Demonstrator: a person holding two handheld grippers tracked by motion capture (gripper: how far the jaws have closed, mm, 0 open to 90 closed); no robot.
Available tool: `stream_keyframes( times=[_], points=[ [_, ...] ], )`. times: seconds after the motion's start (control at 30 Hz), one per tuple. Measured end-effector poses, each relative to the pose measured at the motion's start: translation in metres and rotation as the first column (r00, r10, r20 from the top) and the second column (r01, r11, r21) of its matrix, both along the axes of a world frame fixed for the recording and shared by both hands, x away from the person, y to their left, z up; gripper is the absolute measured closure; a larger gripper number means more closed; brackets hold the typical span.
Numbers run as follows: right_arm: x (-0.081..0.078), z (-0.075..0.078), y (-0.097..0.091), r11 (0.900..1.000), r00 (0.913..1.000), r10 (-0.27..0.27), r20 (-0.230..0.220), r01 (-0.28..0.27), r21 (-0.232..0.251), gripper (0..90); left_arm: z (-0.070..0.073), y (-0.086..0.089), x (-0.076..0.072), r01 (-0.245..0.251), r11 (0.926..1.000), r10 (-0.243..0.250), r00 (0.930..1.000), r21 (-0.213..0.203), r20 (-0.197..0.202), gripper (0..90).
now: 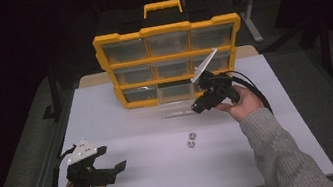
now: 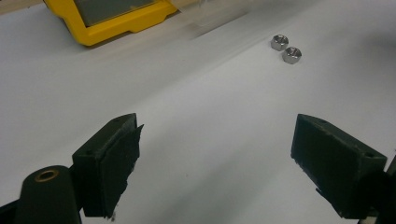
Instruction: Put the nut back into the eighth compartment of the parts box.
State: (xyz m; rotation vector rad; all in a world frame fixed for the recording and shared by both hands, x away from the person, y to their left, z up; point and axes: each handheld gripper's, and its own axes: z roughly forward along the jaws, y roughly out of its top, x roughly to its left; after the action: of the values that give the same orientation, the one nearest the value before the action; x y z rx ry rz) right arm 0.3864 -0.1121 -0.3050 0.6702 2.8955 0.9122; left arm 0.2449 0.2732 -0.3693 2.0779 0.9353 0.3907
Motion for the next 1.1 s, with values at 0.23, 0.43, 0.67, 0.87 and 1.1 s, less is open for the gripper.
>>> stream_keyframes(
  times=[0.23, 0.43, 0.67, 0.87, 1.1],
  points=[
    [0.017, 0.020, 0.013, 0.9999, 0.9997, -0.002, 0.026, 0.002, -0.013, 69.1, 0.000, 0.000, 0.000, -0.003, 0.9999, 0.004, 1.0000, -0.012, 0.004, 15.0],
    [0.030, 0.028, 0.026, 0.9998, 0.9995, -0.005, 0.032, 0.005, -0.017, 69.1, -0.001, 0.001, 0.000, -0.003, 0.9999, 0.003, 1.0000, -0.016, 0.006, 15.0],
    [0.044, 0.021, 0.036, 0.9994, 0.9997, -0.018, 0.019, 0.019, -0.030, 69.1, 0.000, 0.001, 0.000, -0.003, 0.9998, 0.003, 1.0000, -0.020, 0.005, 15.0],
    [0.057, 0.006, 0.042, 0.9973, 0.9990, -0.045, 0.008, 0.045, -0.058, 69.1, 0.000, 0.002, 0.001, -0.002, 0.9999, 0.002, 1.0000, -0.014, 0.003, 15.0],
    [0.068, -0.011, 0.050, 0.9938, 0.9972, -0.074, -0.006, 0.073, -0.084, 69.0, -0.001, 0.002, 0.000, -0.002, 0.9998, 0.002, 1.0000, -0.018, 0.003, 15.0]
  ],
)
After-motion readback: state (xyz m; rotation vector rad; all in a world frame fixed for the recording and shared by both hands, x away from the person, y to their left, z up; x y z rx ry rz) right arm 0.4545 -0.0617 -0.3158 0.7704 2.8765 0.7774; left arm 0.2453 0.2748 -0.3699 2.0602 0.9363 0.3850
